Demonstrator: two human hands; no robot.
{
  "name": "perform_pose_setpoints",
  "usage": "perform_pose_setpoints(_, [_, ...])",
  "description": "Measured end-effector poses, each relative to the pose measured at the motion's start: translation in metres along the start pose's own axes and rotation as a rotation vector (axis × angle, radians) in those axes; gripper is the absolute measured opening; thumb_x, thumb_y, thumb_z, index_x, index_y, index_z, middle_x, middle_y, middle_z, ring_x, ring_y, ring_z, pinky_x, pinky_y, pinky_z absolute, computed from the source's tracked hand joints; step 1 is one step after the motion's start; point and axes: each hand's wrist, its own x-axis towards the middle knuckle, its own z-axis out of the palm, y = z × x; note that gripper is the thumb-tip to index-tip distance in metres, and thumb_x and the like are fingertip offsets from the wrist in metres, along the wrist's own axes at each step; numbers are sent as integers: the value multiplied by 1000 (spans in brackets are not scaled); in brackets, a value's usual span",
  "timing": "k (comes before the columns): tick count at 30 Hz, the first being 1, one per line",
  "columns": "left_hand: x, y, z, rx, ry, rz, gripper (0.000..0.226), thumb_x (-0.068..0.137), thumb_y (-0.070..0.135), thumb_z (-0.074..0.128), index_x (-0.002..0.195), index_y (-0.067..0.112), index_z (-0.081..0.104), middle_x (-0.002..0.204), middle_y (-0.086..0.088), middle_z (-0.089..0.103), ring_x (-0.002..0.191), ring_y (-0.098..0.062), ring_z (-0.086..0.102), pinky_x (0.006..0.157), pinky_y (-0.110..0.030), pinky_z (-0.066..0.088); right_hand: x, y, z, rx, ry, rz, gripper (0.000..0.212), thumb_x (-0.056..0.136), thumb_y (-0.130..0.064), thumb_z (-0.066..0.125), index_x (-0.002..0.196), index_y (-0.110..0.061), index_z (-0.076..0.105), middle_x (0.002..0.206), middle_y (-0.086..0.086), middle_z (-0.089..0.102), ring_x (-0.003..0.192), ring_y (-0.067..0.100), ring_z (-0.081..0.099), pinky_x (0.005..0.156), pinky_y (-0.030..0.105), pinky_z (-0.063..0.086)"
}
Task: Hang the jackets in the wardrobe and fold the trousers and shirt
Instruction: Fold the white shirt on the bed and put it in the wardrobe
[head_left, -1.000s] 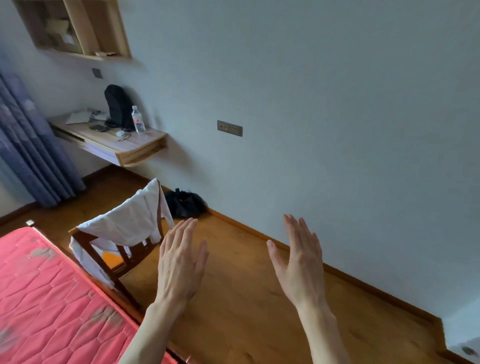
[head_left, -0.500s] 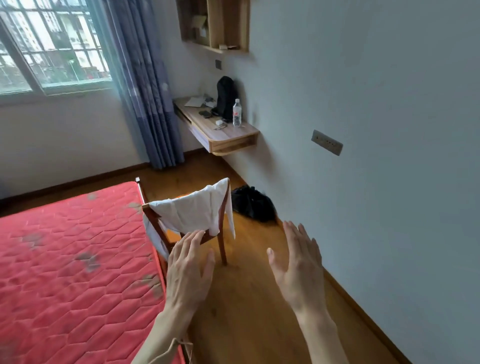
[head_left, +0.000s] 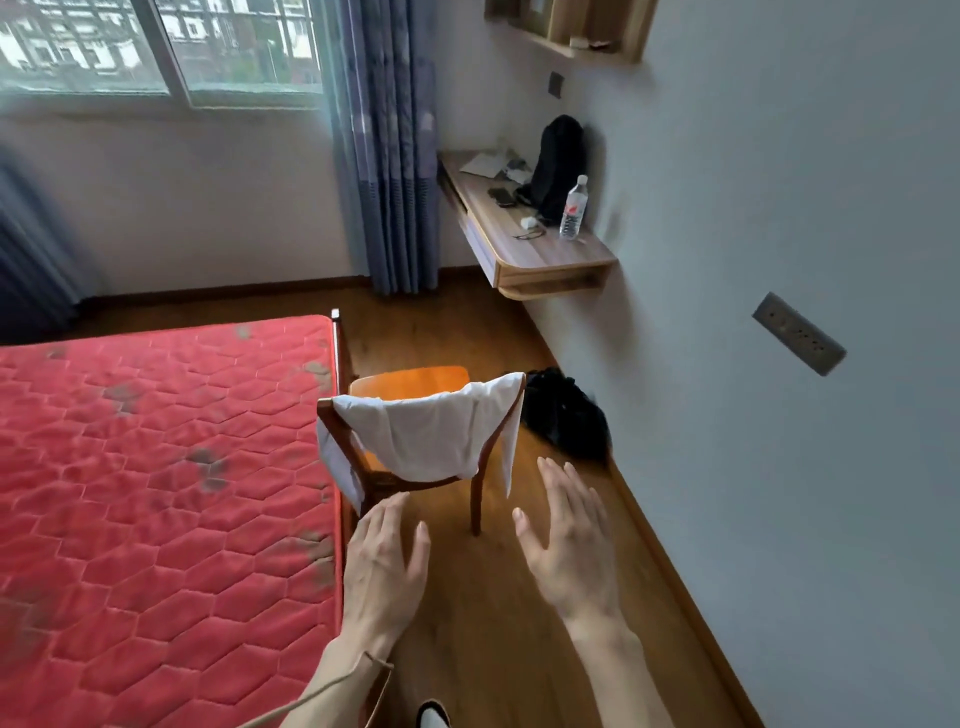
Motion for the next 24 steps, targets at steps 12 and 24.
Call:
perform_pose_setpoints(12, [91, -60, 72, 133, -48, -128, 45, 100, 24, 64, 141, 7, 60, 137, -8, 66, 131, -26, 58, 114, -42, 45, 115, 38, 113, 58, -309, 49, 64, 105, -48, 52, 162, -28, 32, 165, -5, 39, 157, 12, 25, 130, 35, 13])
perform_pose_setpoints(24, [162, -132, 125, 331, -76, -364, 44, 98, 38, 57, 134, 13, 59, 115, -6, 69, 112, -29, 63, 98, -46, 50, 219, 79, 241, 645, -632, 433, 92, 89, -51, 77, 160, -35, 21, 155, -18, 38, 137, 2, 40, 102, 34, 44])
